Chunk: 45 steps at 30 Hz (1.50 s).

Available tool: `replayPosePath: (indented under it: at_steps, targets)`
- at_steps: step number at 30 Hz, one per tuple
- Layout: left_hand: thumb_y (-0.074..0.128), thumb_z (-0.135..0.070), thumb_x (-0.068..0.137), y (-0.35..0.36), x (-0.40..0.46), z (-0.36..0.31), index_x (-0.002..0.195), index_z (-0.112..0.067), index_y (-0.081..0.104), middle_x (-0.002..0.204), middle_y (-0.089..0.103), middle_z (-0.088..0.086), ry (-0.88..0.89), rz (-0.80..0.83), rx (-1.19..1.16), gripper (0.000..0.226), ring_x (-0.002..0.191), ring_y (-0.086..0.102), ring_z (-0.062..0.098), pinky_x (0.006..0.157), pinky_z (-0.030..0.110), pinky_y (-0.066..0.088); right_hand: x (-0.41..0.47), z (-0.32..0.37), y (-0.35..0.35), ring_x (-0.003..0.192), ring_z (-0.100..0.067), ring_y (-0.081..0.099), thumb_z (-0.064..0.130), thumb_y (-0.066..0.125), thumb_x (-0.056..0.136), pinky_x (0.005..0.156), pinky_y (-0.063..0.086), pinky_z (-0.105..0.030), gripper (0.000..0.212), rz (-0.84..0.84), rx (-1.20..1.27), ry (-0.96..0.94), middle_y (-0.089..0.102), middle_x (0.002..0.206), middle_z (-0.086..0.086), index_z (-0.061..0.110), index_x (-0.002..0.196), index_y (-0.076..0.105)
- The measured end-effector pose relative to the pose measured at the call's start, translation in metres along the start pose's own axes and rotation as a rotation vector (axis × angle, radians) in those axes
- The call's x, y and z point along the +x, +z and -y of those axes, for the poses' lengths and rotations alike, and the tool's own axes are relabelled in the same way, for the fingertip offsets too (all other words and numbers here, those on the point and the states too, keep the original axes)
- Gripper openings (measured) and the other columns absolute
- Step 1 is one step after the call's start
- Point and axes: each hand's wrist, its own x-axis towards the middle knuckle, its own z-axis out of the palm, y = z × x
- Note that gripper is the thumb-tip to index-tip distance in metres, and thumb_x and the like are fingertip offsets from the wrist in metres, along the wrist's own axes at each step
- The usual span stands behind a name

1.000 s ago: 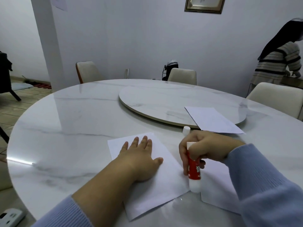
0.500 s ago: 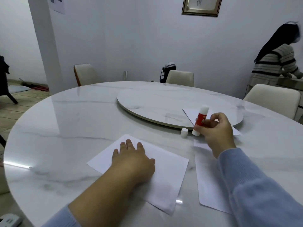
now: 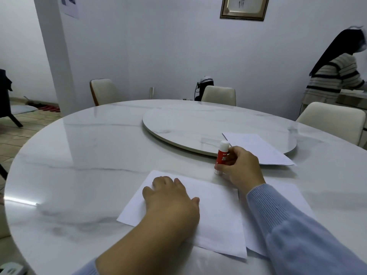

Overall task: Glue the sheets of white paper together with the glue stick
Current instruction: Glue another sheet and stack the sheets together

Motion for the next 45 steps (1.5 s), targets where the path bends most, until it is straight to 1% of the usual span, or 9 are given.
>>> replayPosePath:
  at_steps: [5,10,13,18,22,29,33,38,45]
  targets:
    - [0.022,-0.057,0.091,0.0,0.001,0.003,0.138,-0.016,0.031,0.138,0.035,0.008,0.013,-0.056,-0.047,0.063,0.129,0.027,0.027,0.1,0.041,0.024,0.005,0.007,-0.05,0.069,-0.01,0.053,0.027,0.088,0.061,0.059,0.041,-0.023,0.053,-0.082,0.058,0.044,0.058,0.086,0.0,0.018,0.104,0.059]
    - [0.02,-0.049,0.095,0.001,0.005,0.006,0.134,-0.017,0.037,0.136,0.036,0.008,0.034,-0.097,-0.055,0.053,0.127,0.028,0.027,0.101,0.04,0.025,-0.012,0.0,-0.123,0.118,-0.014,0.054,0.032,0.088,0.059,0.101,0.039,-0.029,0.076,0.646,-0.733,0.265,0.055,0.124,0.008,0.037,0.126,0.054]
    - [0.021,-0.038,0.097,0.0,0.006,0.01,0.13,-0.019,0.04,0.133,0.038,0.007,0.047,-0.12,-0.068,0.042,0.125,0.03,0.026,0.1,0.039,0.026,-0.025,-0.009,-0.123,0.13,-0.012,0.044,0.043,0.082,0.064,0.107,0.033,-0.027,0.097,0.71,-0.962,0.239,0.044,0.142,0.01,0.038,0.145,0.029]
    - [0.022,-0.031,0.097,-0.001,0.009,0.017,0.126,-0.021,0.043,0.129,0.04,0.006,0.052,-0.126,-0.12,0.037,0.122,0.033,0.026,0.097,0.038,0.028,-0.04,-0.008,-0.129,0.102,-0.011,0.055,0.037,0.083,0.062,0.065,0.046,-0.014,0.094,0.519,-0.841,0.185,0.053,0.111,0.012,0.043,0.141,0.032]
    - [0.024,-0.032,0.098,-0.009,0.01,0.03,0.134,-0.026,0.04,0.137,0.038,0.004,0.051,-0.14,-0.317,0.039,0.128,0.03,0.025,0.101,0.039,0.026,-0.054,-0.004,-0.151,0.091,-0.011,0.058,0.037,0.085,0.058,0.078,0.044,-0.024,0.056,0.421,-0.722,0.11,0.061,0.099,0.01,0.042,0.108,0.059]
    - [0.06,-0.04,0.076,-0.043,-0.045,0.041,0.089,-0.034,0.072,0.109,0.069,-0.015,0.465,0.017,-1.822,0.019,0.117,0.053,0.007,0.098,0.036,0.041,-0.086,0.05,-0.176,0.073,-0.021,0.074,0.029,0.093,0.035,0.059,0.059,-0.031,0.055,0.309,0.433,-0.072,0.077,0.09,-0.008,0.024,0.087,0.077]
    - [0.067,-0.04,0.073,-0.045,-0.064,0.027,0.098,-0.041,0.068,0.112,0.067,-0.021,0.686,0.193,-1.807,0.025,0.11,0.059,-0.002,0.103,0.042,0.042,-0.085,0.072,-0.156,0.078,-0.019,0.074,0.035,0.094,0.025,0.06,0.057,-0.027,0.065,0.299,0.657,-0.104,0.078,0.092,-0.005,0.022,0.087,0.078]
    - [0.071,-0.02,0.078,-0.052,-0.061,0.022,0.094,-0.03,0.072,0.106,0.069,0.003,0.626,0.043,-1.805,0.02,0.104,0.065,0.02,0.093,0.036,0.053,-0.087,0.085,-0.135,0.074,-0.02,0.074,0.016,0.071,0.06,0.059,0.059,-0.028,0.041,0.284,0.765,-0.013,0.077,0.091,-0.008,0.008,0.1,0.07]
    - [0.06,0.005,0.083,-0.055,-0.045,0.057,0.099,-0.023,0.074,0.104,0.064,0.026,0.446,-0.022,-1.703,0.035,0.082,0.057,0.024,0.086,0.032,0.048,-0.092,0.075,-0.11,0.089,-0.025,0.073,0.009,0.086,0.051,0.061,0.058,-0.03,0.092,0.337,0.875,0.084,0.074,0.109,-0.009,0.02,0.134,0.048]
